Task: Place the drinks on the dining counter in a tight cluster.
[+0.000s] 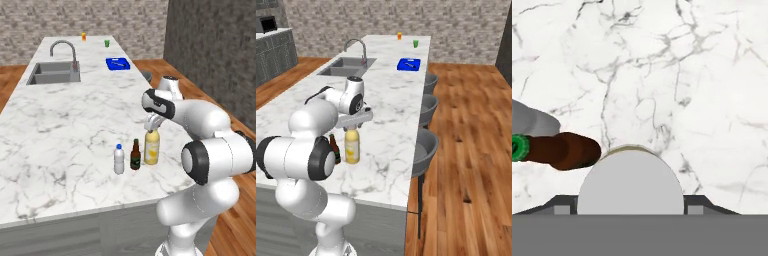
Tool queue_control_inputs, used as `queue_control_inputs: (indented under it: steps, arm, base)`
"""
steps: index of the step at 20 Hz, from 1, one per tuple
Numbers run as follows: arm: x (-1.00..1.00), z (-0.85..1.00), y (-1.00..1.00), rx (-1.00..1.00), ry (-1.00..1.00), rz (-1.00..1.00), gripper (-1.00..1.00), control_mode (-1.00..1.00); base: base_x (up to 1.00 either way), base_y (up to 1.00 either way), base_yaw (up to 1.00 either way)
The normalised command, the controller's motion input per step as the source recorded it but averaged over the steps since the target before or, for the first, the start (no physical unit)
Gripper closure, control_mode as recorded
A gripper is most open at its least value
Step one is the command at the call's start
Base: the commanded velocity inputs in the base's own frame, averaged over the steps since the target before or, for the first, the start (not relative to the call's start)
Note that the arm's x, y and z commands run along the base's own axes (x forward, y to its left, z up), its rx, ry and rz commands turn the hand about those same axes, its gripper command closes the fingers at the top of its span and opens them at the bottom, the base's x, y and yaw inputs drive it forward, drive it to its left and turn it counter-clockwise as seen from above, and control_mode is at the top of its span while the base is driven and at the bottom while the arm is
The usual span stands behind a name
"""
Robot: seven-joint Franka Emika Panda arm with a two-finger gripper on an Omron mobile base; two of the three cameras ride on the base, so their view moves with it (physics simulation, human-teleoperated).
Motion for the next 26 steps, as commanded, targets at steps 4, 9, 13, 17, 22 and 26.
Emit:
queue_control_inputs:
  steps: [4, 9, 13, 17, 22, 26]
  arm:
    - [-0.16, -0.25, 0.0, 0.0, 0.0, 0.0, 1.0, -1.0]
    - [-0.03, -0.15, 0.0, 0.0, -0.01, 0.0, 1.0, -1.0]
    - [0.0, -0.14, 0.0, 0.0, -0.08, 0.0, 1.0, -1.0]
    - [-0.17, 0.0, -0.02, 0.0, -0.1, 0.0, 1.0, -1.0]
    - [-0.22, 0.0, 0.0, 0.0, -0.05, 0.0, 1.0, -1.0]
    - [-0.09, 0.0, 0.0, 0.0, 0.0, 0.0, 1.0, -1.0]
  base:
    - [0.0, 0.0, 0.0]
    - [0.0, 0.0, 0.0]
    - [0.0, 0.0, 0.0]
    - [0.0, 0.0, 0.0]
    - [0.0, 0.0, 0.0]
    - [0.0, 0.0, 0.0]
